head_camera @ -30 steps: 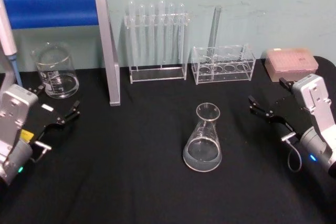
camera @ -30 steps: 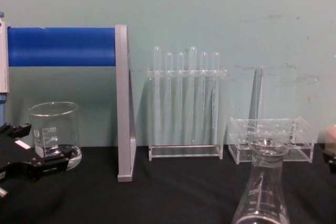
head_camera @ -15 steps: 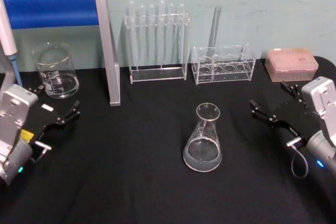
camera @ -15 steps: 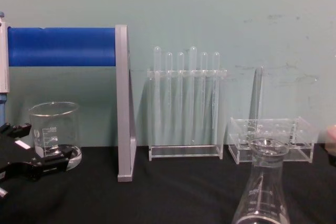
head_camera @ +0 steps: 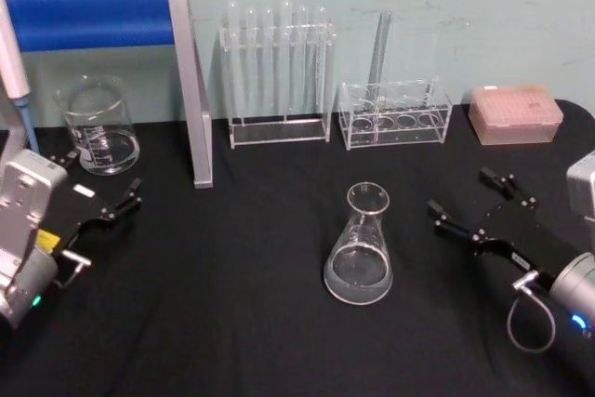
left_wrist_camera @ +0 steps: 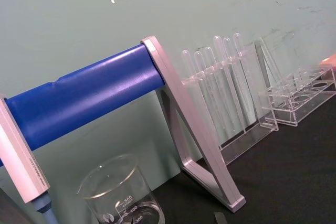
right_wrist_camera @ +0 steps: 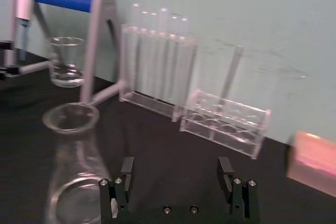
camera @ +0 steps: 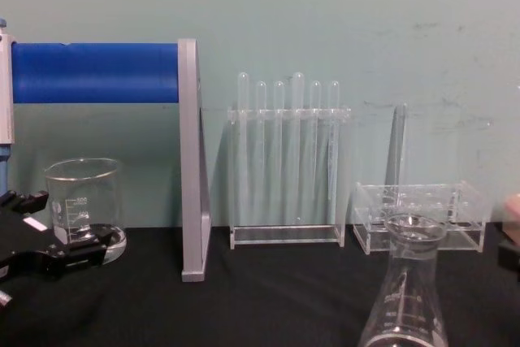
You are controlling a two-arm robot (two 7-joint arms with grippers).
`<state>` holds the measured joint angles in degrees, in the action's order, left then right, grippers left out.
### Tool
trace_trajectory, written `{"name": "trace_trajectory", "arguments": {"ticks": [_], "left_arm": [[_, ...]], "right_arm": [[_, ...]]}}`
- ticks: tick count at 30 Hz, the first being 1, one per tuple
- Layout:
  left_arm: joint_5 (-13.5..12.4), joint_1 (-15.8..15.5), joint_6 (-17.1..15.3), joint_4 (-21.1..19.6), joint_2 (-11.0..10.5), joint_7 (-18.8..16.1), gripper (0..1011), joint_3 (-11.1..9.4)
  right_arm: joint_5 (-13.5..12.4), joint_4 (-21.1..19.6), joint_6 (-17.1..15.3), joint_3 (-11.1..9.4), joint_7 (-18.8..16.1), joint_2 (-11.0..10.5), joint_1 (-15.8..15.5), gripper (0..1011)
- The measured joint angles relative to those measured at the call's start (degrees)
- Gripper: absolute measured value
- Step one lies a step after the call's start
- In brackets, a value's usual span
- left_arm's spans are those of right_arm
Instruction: Grasp the erlenmeyer flask with one hand, shake it three times, then place it back.
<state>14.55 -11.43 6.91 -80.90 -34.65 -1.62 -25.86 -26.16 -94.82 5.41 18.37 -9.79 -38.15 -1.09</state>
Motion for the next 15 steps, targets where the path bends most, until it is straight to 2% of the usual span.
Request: {"name": "trace_trajectory", "arguments": {"ticks": [7, 15], "left_arm": [[0.0, 0.0, 0.0, 0.0, 0.0, 0.0, 1001, 0.0], [0.0, 0.0, 0.0, 0.0, 0.0, 0.0, 1001, 0.0]], "right_arm": [[-0.72, -1.88, -0.24, 0.63, -3.73, 0.36, -1.11, 1000], [0.57, -2.97, -0.13, 1.92, -7.07, 1.26, -1.4, 1000]]}}
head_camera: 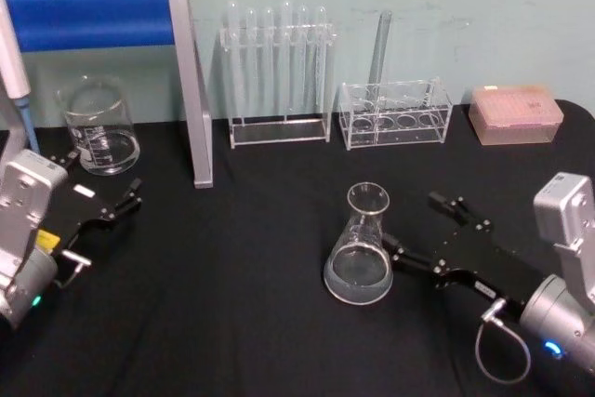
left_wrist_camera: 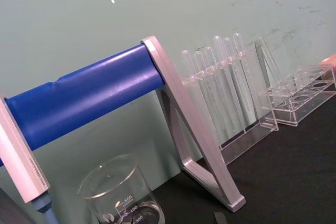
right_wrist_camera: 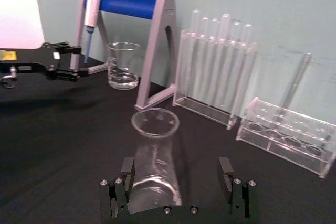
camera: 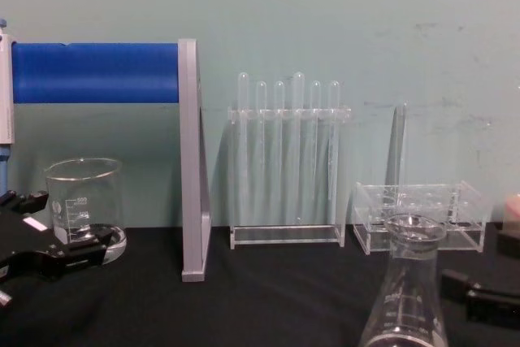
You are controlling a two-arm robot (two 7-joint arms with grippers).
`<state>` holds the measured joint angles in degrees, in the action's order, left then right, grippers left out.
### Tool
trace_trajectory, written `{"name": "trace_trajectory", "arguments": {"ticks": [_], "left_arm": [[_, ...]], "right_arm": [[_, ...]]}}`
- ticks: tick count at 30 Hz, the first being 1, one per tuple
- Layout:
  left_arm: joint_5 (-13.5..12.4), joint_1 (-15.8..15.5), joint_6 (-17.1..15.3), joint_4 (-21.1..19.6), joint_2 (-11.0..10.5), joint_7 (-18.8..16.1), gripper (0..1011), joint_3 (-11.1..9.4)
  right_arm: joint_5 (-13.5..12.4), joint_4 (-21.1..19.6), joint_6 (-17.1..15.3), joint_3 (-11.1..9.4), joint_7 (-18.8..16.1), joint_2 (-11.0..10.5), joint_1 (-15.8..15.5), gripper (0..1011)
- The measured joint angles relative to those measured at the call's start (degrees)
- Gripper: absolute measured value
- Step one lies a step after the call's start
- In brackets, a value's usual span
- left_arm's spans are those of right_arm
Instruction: Grasp the erlenmeyer flask with one hand, shake it three times, then place it back.
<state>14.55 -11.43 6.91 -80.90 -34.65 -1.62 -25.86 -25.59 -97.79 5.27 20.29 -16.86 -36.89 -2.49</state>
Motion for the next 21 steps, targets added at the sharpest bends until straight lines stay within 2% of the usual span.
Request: {"name": "trace_trajectory", "arguments": {"ticks": [8, 21], "left_arm": [[0.0, 0.0, 0.0, 0.0, 0.0, 0.0, 1001, 0.0], [0.0, 0.0, 0.0, 0.0, 0.0, 0.0, 1001, 0.0]], "right_arm": [[1.22, 0.78, -1.0, 0.94, -1.33, 2.13, 1.22, 1000], [3.64, 4.68, -3.09, 1.98, -1.71, 7.41, 5.18, 1000]]}}
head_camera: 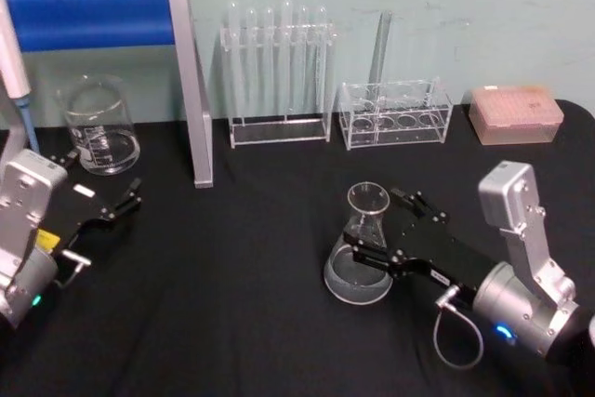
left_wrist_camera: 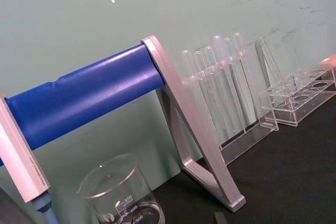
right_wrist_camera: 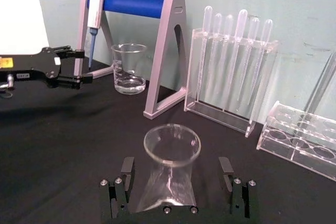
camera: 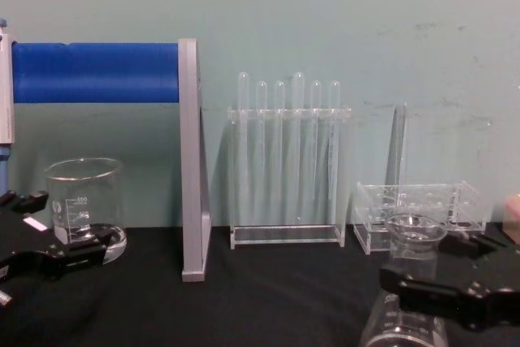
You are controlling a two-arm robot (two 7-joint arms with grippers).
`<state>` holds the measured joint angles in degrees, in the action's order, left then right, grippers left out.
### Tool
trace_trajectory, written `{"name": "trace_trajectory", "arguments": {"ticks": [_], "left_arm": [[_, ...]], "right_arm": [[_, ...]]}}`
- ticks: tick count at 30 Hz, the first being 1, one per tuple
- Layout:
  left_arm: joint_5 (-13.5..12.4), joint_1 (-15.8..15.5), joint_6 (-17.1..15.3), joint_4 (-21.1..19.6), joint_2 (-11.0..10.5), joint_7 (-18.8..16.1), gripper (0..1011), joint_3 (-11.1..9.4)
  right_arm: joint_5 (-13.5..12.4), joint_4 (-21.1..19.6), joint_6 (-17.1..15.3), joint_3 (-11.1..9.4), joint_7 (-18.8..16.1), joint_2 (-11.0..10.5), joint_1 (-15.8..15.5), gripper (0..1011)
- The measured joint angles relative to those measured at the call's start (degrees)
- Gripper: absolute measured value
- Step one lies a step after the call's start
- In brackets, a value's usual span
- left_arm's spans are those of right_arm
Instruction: Grasp the erlenmeyer flask with one hand, shake it three times, then place it back.
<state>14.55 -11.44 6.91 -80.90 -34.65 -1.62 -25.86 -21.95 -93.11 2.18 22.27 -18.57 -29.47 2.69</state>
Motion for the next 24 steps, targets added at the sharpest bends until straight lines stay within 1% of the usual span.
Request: {"name": "trace_trajectory", "arguments": {"ticks": [6, 13, 16, 24], "left_arm": [[0.0, 0.0, 0.0, 0.0, 0.0, 0.0, 1001, 0.0], [0.0, 0.01, 0.0, 0.0, 0.0, 0.0, 1001, 0.0], [0.0, 0.01, 0.0, 0.0, 0.0, 0.0, 1001, 0.0], [0.0, 0.0, 0.0, 0.0, 0.0, 0.0, 1001, 0.0]], "right_arm": [[0.45, 1.48, -0.88, -0.11, -0.44, 2.27, 1.58, 1000], [1.06, 2.5, -1.87, -0.55, -0.65, 3.9, 2.31, 1000], [1.34, 2.7, -1.92, -0.89, -0.73, 4.42, 2.32, 1000], [1.34, 2.68, -1.92, -0.87, -0.75, 4.31, 2.29, 1000]]}}
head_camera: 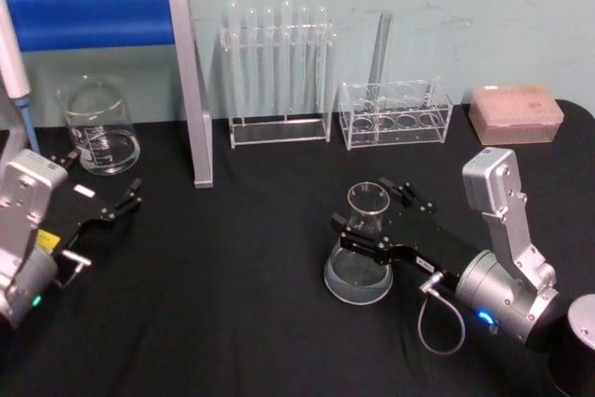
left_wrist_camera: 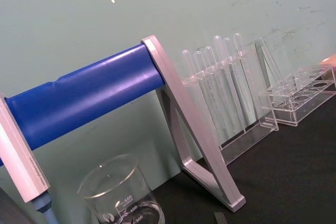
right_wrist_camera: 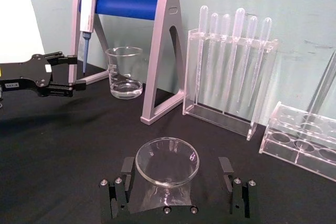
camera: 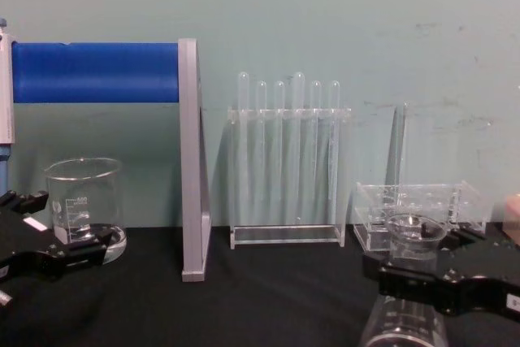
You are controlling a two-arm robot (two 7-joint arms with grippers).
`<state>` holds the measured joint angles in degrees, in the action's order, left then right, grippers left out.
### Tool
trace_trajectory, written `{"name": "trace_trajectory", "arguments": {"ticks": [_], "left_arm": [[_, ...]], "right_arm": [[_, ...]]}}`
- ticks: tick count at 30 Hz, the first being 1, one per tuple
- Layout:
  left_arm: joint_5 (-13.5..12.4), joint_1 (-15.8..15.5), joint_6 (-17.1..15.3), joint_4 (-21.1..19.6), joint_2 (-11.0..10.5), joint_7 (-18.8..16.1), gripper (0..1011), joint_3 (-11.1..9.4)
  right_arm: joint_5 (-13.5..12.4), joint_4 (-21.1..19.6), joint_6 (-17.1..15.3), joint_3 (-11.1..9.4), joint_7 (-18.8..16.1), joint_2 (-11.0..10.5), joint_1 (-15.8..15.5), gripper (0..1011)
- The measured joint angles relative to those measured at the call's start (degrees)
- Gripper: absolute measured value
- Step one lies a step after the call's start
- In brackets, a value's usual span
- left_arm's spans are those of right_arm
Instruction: Grasp the erlenmeyer flask with one hand, shake it three times, then place it back.
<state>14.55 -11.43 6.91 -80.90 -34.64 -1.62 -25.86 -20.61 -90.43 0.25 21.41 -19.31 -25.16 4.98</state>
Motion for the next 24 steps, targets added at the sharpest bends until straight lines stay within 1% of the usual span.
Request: {"name": "trace_trajectory", "arguments": {"ticks": [5, 10, 11, 12, 15, 17, 18, 20, 21, 22, 24], "left_arm": [[0.0, 0.0, 0.0, 0.0, 0.0, 0.0, 1001, 0.0], [0.0, 0.0, 0.0, 0.0, 0.0, 0.0, 1001, 0.0], [0.0, 0.0, 0.0, 0.0, 0.0, 0.0, 1001, 0.0], [0.0, 0.0, 0.0, 0.0, 0.0, 0.0, 1001, 0.0], [0.0, 0.0, 0.0, 0.0, 0.0, 0.0, 1001, 0.0], [0.0, 0.0, 0.0, 0.0, 0.0, 0.0, 1001, 0.0], [0.0, 0.0, 0.0, 0.0, 0.0, 0.0, 1001, 0.0], [0.0, 0.0, 0.0, 0.0, 0.0, 0.0, 1001, 0.0], [0.0, 0.0, 0.0, 0.0, 0.0, 0.0, 1001, 0.0], [0.0, 0.0, 0.0, 0.0, 0.0, 0.0, 1001, 0.0], [0.0, 0.0, 0.0, 0.0, 0.0, 0.0, 1001, 0.0]], "right_arm": [[-0.03, -0.05, 0.01, 0.03, 0.0, -0.07, -0.03, 991], [-0.08, -0.07, 0.02, 0.06, 0.01, -0.12, -0.03, 901], [-0.08, -0.08, 0.02, 0.07, 0.01, -0.12, -0.03, 859], [-0.09, -0.08, 0.03, 0.07, 0.02, -0.12, -0.03, 859], [-0.11, -0.1, 0.04, 0.09, 0.03, -0.14, -0.03, 746], [-0.12, -0.11, 0.04, 0.1, 0.03, -0.15, -0.03, 708], [-0.12, -0.12, 0.06, 0.1, 0.03, -0.15, -0.03, 650], [-0.14, -0.13, 0.07, 0.1, 0.03, -0.16, -0.03, 593], [-0.14, -0.13, 0.07, 0.1, 0.03, -0.16, -0.03, 593], [-0.15, -0.14, 0.07, 0.1, 0.03, -0.17, -0.03, 534], [-0.15, -0.13, 0.07, 0.1, 0.03, -0.17, -0.04, 489]]}}
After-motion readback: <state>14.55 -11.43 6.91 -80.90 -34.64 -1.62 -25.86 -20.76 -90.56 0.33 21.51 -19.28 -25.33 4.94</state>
